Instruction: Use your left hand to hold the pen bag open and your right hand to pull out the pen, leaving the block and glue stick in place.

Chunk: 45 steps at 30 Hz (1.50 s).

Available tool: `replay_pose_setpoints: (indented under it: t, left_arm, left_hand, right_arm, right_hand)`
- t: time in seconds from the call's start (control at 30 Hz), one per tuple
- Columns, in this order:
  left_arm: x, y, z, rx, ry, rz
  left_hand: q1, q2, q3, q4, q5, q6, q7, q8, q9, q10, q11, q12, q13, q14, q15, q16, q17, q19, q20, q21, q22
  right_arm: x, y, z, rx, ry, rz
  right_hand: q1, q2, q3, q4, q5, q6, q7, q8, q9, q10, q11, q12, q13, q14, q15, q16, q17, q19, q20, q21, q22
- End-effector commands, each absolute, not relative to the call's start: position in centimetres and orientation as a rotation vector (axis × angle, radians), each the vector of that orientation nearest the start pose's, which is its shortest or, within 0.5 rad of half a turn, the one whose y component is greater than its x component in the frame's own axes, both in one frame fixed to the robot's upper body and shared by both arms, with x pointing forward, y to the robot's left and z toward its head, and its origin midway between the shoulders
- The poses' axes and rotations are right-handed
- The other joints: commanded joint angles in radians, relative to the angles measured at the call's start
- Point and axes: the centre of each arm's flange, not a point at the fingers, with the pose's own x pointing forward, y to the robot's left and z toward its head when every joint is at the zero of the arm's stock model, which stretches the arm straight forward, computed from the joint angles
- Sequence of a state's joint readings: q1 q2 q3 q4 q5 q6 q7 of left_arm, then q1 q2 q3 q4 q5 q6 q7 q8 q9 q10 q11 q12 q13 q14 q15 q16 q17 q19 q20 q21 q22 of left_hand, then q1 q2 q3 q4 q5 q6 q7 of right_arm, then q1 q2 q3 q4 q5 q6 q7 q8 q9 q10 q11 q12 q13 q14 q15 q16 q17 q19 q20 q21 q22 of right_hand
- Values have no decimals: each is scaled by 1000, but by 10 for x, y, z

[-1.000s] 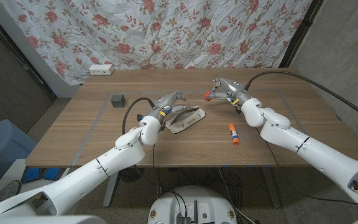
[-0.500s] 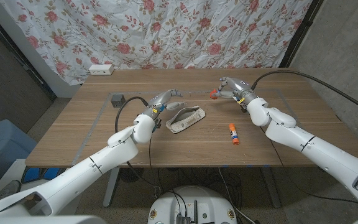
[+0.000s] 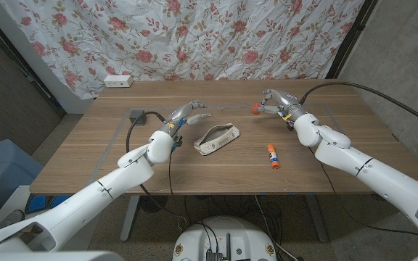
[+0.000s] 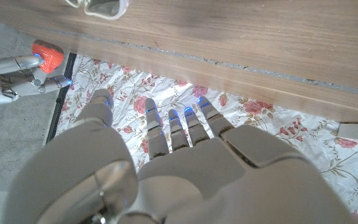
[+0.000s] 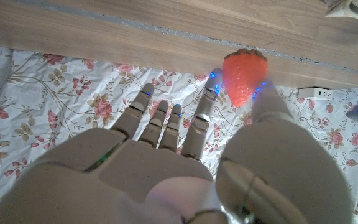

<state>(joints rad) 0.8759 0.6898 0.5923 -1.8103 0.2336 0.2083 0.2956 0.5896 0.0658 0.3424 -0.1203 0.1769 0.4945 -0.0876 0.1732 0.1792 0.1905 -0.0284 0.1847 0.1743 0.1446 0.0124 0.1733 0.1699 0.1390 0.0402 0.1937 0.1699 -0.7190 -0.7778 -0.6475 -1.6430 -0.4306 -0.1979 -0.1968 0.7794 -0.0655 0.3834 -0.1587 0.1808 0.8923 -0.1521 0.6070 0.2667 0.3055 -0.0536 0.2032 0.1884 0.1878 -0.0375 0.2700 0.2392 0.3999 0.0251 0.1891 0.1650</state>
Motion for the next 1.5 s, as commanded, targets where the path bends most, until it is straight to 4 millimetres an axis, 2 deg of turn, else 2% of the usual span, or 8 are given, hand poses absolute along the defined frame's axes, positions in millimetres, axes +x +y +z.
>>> replay_pose_setpoints:
  t: [0.03,0.3,0.47,0.63,0.87,1.23,1.3,1.5]
  left_arm:
    - [597,210,-14,768,-654,65]
    - [604,217,-21,635,-654,62]
    - [611,222,-26,540,-658,59]
    - [618,228,-29,442,-656,62]
    - [629,237,-36,312,-640,69]
    - [638,242,-41,252,-626,81]
    - [639,243,-42,250,-624,80]
    - [642,244,-47,233,-601,74]
  left_hand:
    - [-9,6,6,5,-1,-14,-2,-4,2,-7,-2,0,5,-9,2,1,3,-4,0,-4,4]
    - [-25,12,6,3,0,-29,-22,-1,1,-22,-24,0,5,-42,-11,-6,1,-17,-7,-7,4]
    - [-39,14,4,2,1,-50,-25,-3,0,-39,-31,-2,5,-64,-10,-7,1,-37,-18,-12,3]
    - [-51,17,3,1,1,-63,-26,-1,-1,-50,-44,-2,5,-87,-33,-8,-1,-40,-24,-10,3]
    - [-58,18,1,-1,2,-81,-27,-4,-1,-56,-46,-1,4,-99,-39,-7,-2,-43,-30,-9,3]
    - [-73,23,0,0,2,-112,-30,-7,-1,-61,-49,1,4,-102,-40,-3,-2,-45,-33,-8,3]
    - [-83,28,0,2,3,-137,-40,-10,-1,-62,-50,2,4,-103,-40,-1,-1,-45,-34,-7,3]
    - [-100,37,1,3,4,-203,-42,-15,-2,-68,-55,3,4,-107,-41,0,-1,-48,-37,-6,2]
  right_arm:
    - [632,-260,18,-1291,-621,-150]
    - [639,-266,11,-1277,-611,-161]
    - [644,-269,7,-1278,-600,-171]
    - [649,-271,4,-1277,-589,-174]
    - [657,-273,0,-1276,-572,-177]
    - [664,-276,-6,-1274,-548,-186]
    - [665,-276,-7,-1274,-545,-187]
    - [669,-275,-12,-1276,-531,-184]
  right_hand:
    - [9,4,-3,-1,7,1,-5,7,5,12,-2,-1,4,12,-6,5,3,11,-1,1,2]
    - [11,3,-4,-1,8,3,-6,10,5,20,-6,1,4,18,-13,7,4,20,-1,3,2]
    - [13,2,-5,-2,8,2,-8,11,6,23,-7,1,4,24,-15,9,4,22,-2,4,3]
    - [16,2,-5,-3,9,2,-10,12,6,28,-7,2,5,28,-17,11,4,23,-2,3,3]
    - [18,3,-5,-3,9,-2,-13,12,7,31,-8,3,5,31,-21,12,5,24,-2,3,3]
    - [19,4,-6,-1,10,-10,-15,11,7,34,-9,2,5,33,-22,13,6,25,-4,3,3]
    - [19,4,-7,-1,10,-12,-15,11,7,35,-9,2,5,33,-22,13,6,25,-3,2,3]
    - [20,5,-7,0,10,-18,-15,9,7,34,-9,1,6,34,-22,14,7,24,-3,2,3]
